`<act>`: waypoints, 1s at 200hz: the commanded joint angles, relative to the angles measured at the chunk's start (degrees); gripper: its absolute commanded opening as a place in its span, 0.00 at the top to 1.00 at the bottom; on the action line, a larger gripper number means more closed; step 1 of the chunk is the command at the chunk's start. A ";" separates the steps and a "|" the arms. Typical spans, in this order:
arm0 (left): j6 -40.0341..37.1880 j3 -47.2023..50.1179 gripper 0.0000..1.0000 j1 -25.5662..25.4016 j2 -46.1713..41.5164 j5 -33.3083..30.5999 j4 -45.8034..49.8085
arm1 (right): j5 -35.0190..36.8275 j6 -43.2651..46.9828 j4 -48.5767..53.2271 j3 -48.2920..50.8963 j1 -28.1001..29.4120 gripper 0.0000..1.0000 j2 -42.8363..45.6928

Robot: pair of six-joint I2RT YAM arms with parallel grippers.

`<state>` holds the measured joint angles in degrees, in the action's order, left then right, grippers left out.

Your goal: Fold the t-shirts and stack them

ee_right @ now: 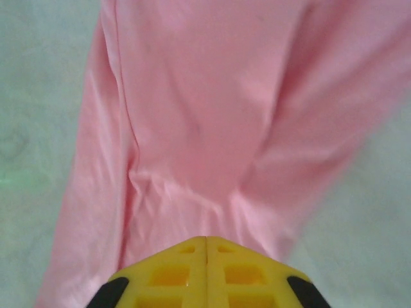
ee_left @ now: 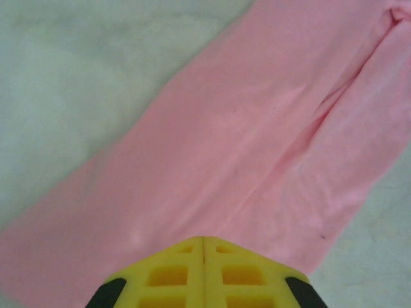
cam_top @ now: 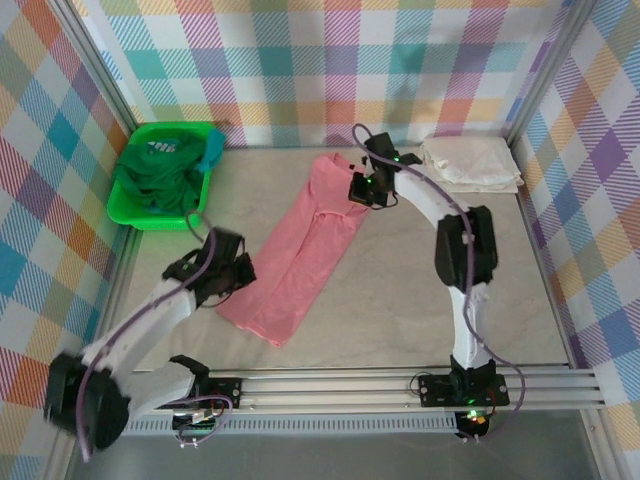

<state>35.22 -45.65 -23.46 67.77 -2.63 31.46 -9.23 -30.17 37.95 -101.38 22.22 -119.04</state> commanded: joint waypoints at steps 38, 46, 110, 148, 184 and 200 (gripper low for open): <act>-6.49 -10.50 1.00 2.18 24.60 -1.19 -7.49 | 3.18 -2.92 -5.78 7.81 2.98 1.00 -1.20; -6.43 -10.82 1.00 2.32 26.36 -1.46 -7.21 | 3.51 -3.38 -5.61 6.36 3.08 1.00 -2.85; 0.76 2.06 1.00 2.44 24.69 1.32 -12.97 | 6.21 -4.74 -0.09 -8.85 3.63 1.00 -17.28; 8.22 7.26 1.00 -3.58 23.73 2.14 -18.02 | 6.29 -5.08 5.36 -22.79 2.19 1.00 -27.22; 13.05 3.51 1.00 -9.02 29.78 1.23 -21.38 | 6.97 -3.83 9.62 -36.83 0.49 1.00 -34.00; 14.60 0.35 1.00 -10.04 33.28 1.21 -23.93 | 6.50 -2.93 11.09 -42.45 -0.46 1.00 -36.10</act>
<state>45.23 -44.47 -31.38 93.73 -3.05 5.39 -4.14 -34.24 43.44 -137.49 23.81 -151.00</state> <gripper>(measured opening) 0.050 0.059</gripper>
